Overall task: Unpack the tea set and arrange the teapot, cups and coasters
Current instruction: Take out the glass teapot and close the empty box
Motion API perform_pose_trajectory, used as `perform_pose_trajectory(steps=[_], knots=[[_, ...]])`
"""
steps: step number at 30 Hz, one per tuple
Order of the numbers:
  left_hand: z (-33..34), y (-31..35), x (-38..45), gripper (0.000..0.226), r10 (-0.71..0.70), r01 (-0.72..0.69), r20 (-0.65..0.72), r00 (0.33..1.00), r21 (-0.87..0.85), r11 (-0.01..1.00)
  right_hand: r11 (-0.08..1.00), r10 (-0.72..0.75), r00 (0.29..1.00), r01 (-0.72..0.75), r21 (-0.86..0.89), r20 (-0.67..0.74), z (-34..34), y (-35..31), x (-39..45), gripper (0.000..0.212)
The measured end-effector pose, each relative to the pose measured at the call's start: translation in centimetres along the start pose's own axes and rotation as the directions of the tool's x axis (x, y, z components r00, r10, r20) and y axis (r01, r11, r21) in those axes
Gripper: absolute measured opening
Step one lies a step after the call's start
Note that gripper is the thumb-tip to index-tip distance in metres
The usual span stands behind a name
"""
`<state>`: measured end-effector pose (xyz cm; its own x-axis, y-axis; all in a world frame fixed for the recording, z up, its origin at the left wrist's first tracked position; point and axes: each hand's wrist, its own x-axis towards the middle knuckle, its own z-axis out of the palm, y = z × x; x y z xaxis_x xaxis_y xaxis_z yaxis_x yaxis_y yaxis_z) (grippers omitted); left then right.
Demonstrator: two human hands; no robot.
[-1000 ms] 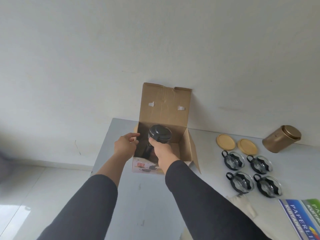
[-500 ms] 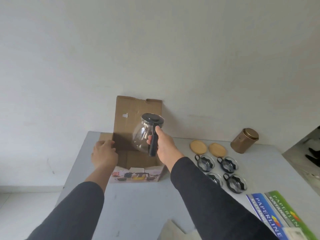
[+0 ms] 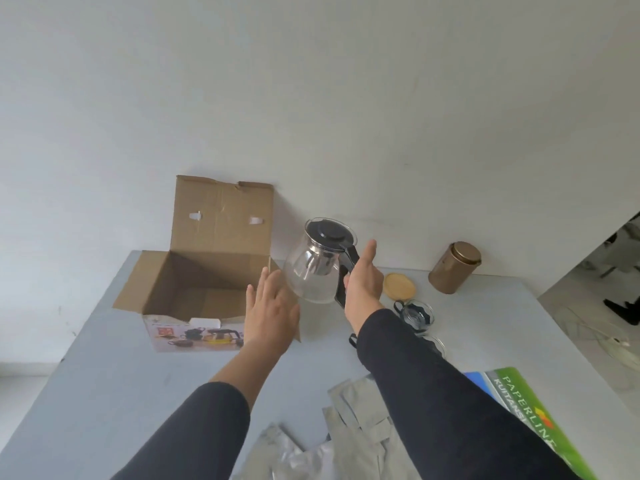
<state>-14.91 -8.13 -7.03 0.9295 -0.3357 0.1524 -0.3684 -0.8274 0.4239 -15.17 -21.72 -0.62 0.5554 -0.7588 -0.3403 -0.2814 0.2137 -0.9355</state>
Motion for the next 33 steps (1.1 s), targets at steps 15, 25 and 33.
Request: perform_pose_trajectory(steps=[15,25,33], knots=[[8.7,0.7,-4.9,0.11,-0.323,0.006,0.461,0.827,0.567,0.824,0.993,0.0,0.994,0.013,-0.118,0.107,-2.6,7.5,5.0,0.051],[9.9,0.5,-4.5,0.114,-0.42,0.079,0.473,0.775,0.586,0.806,0.966,0.023,0.972,0.038,-0.255,0.233,-1.0,10.6,5.9,0.059],[10.5,0.3,-4.4,0.112,-0.425,0.096,0.468,0.775,0.577,0.811,0.943,0.02,0.959,0.076,-0.325,0.281,-0.8,12.1,6.8,0.048]])
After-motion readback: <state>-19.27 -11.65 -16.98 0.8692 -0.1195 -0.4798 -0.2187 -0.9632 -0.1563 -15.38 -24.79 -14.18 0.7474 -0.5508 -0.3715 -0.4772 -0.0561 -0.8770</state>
